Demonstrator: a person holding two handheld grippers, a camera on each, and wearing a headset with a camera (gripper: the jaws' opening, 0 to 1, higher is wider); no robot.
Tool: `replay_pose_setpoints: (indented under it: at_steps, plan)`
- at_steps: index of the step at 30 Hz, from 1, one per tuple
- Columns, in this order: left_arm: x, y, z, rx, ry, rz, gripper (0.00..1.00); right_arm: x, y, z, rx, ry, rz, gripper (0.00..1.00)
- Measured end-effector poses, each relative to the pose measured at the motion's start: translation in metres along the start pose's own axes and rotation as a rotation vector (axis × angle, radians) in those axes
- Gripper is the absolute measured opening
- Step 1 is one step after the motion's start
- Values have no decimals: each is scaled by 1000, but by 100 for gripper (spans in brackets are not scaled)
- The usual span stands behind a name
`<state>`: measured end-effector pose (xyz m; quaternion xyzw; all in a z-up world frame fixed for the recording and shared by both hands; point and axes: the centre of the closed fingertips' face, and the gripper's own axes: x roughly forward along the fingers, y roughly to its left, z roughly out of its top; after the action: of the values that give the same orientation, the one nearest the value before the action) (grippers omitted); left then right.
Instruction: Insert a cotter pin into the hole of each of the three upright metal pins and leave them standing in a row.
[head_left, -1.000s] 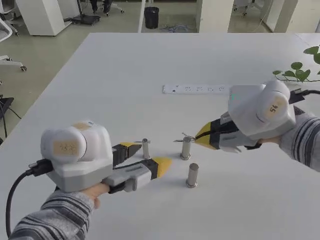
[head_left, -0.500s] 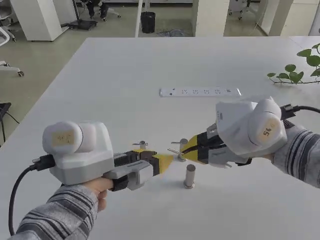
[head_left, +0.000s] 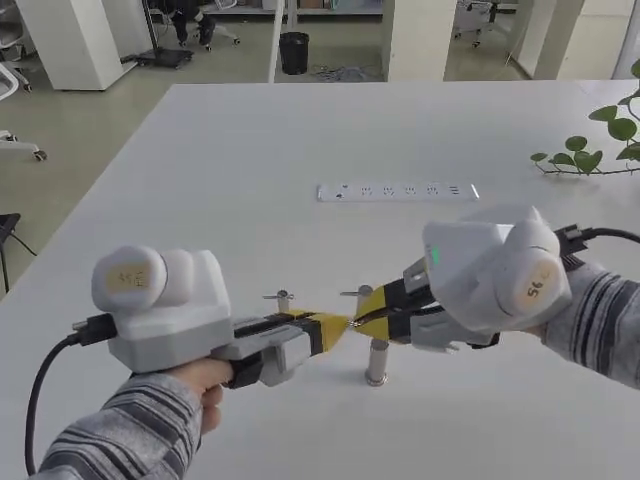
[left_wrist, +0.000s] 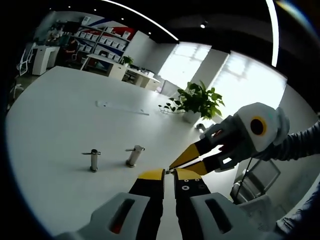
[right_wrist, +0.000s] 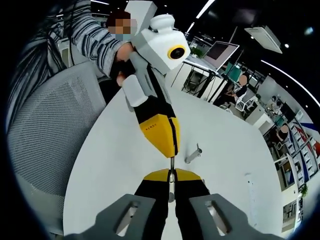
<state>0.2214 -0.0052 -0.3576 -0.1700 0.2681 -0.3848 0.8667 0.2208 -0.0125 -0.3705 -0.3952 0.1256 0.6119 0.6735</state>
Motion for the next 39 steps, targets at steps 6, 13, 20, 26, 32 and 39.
replay_pose_setpoints:
  at_steps: [6, 13, 20, 26, 32, 39]
  plan:
    - [1, 0, -3, 6, 12, -1, 0, 1, 2, 0, -11, 4, 1, 0]
    - [1, -2, -5, 18, 18, -17, 0, 1, 4, 0, -4, 6, 7, 0]
    - [1, -4, -4, 61, 15, -33, 0, 1, 5, -3, 72, -1, 17, 0]
    - [-2, -4, -4, 173, 23, -45, 0, -1, 5, -6, 265, -60, 33, 4]
    - [-6, -2, -8, 271, 22, -69, 0, -5, 1, -3, 498, -144, 53, 8]
    - [-9, -4, -13, 360, 35, -108, 0, -6, 15, -4, 643, -203, 150, 10]
